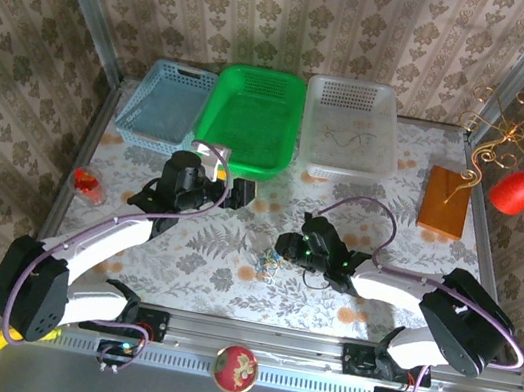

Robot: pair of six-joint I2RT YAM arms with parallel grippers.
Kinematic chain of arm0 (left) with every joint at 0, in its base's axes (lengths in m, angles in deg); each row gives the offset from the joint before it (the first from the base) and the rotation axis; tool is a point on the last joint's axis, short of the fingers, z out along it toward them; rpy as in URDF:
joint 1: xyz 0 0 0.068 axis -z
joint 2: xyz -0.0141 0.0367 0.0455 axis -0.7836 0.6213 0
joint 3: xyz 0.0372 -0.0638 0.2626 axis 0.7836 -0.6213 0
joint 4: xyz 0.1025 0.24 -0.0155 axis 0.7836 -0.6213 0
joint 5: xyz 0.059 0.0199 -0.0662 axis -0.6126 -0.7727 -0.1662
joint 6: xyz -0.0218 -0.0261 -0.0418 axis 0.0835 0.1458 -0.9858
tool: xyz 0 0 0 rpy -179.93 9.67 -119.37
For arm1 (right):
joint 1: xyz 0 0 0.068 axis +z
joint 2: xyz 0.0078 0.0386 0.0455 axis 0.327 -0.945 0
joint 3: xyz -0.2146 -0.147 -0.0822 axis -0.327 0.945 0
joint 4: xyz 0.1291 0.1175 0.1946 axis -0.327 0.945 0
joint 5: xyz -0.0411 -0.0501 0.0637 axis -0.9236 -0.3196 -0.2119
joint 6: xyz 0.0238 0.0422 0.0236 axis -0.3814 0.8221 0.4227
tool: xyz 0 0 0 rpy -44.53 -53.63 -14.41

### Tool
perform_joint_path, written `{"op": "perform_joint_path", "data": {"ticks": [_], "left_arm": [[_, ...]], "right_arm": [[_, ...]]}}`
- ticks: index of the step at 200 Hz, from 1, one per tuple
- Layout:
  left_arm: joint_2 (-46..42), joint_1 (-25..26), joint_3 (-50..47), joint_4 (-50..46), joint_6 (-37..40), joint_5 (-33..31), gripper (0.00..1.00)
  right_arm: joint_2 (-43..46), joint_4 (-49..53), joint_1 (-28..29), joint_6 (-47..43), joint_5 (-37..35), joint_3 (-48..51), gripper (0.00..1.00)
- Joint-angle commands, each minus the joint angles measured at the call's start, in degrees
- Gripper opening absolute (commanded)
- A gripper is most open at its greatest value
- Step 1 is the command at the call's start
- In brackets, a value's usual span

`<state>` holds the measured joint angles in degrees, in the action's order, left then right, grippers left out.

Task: Untangle the cables

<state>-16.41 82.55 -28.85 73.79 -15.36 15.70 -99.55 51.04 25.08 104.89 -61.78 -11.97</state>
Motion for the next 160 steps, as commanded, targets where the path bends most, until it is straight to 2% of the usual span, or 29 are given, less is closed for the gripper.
{"op": "perform_joint_path", "data": {"ticks": [1,15,52,85,121,160], "left_arm": [[-1.65,-0.46,0.66,0.62,-0.79,0.08,1.0],[-1.77,-0.46,0.48,0.62,-0.72,0.15,1.0],[-1.83,-0.64,-0.69,1.57,-0.25,1.61,1.0],[-0.8,-0.64,-3.05,6.3,0.19,6.59,1.0],[0.96,-0.05,-6.8,13.17,0.29,11.29,1.0],[2.42,1.41,-9.26,17.7,1.64,12.2,1.0]], "right_arm": [[1.36,-0.1,0.39,0.3,-2.63,0.48,0.13],[3.43,0.79,0.32,0.09,-3.06,0.09,0.0],[6.66,6.11,0.07,-3.47,-2.97,-4.97,0.0],[8.39,10.74,-0.4,-6.94,-1.94,-10.79,0.0],[8.82,12.54,-0.66,-8.46,-1.01,-14.44,0.0],[8.83,12.96,-1.62,-8.72,-0.38,-16.45,0.0]]}}
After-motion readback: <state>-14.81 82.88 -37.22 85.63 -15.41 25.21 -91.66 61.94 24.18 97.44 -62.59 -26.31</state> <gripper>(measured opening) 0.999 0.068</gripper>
